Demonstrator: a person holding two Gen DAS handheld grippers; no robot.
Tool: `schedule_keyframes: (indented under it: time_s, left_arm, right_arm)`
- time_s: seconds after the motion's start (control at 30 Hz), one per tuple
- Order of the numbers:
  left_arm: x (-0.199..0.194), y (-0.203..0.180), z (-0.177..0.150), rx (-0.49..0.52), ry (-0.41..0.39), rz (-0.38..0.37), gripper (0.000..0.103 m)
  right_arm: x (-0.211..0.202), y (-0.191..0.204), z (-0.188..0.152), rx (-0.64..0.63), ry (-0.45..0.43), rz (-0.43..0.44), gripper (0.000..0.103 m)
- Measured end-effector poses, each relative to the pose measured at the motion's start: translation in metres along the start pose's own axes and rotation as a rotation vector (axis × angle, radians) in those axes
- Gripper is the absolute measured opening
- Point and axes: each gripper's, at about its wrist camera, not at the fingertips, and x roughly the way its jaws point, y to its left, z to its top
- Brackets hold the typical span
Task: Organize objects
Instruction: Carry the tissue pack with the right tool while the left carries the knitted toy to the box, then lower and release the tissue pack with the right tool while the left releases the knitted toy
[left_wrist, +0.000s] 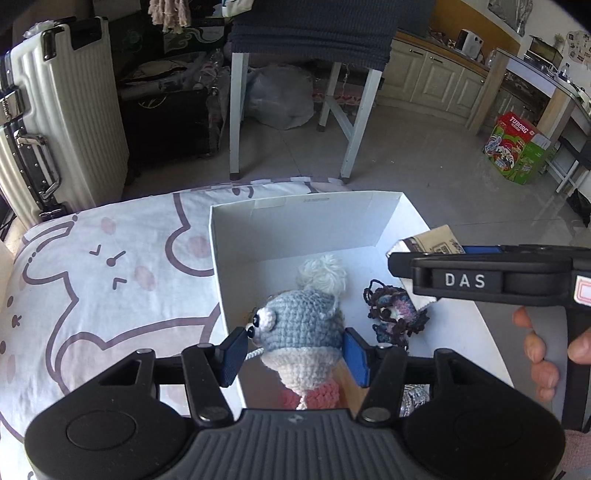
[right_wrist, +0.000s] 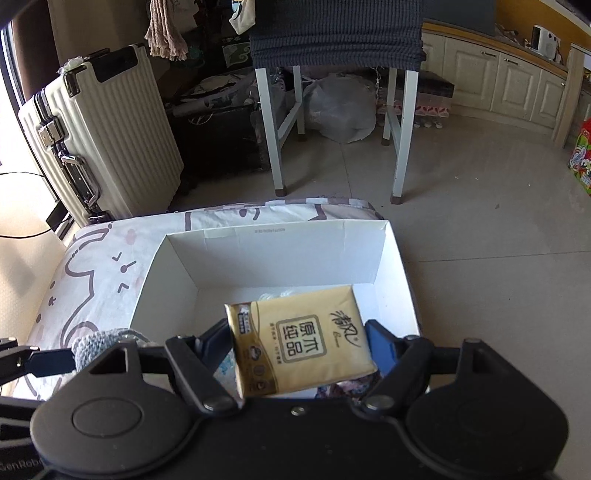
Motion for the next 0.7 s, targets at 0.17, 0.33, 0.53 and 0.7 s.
schedule_keyframes:
  time_s: [0.17,0.33,0.53,0.7]
  left_arm:
    - [0.009,-0.014,0.012,0.016,-0.024,-0.041,0.056]
    - [0.033,-0.023,0.011,0.043,0.016,-0.039,0.056]
    - [0.065,-0.015,-0.003,0.068,0.094,0.006,0.056]
    - [0.082,-0.011,-0.004,0.085,0.129,0.017,0.056]
  right_arm:
    - [0.014,-0.017,0.013,0.025,-0.016,-0.003,0.078]
    - [0.033,-0.025,0.02,0.042,-0.007,0.002,0.078]
    - [0.06,-0.024,0.021,0.042,0.03,-0.001,0.078]
    - [0.078,-0.025,0.023,0.055,0.037,-0.002,0.078]
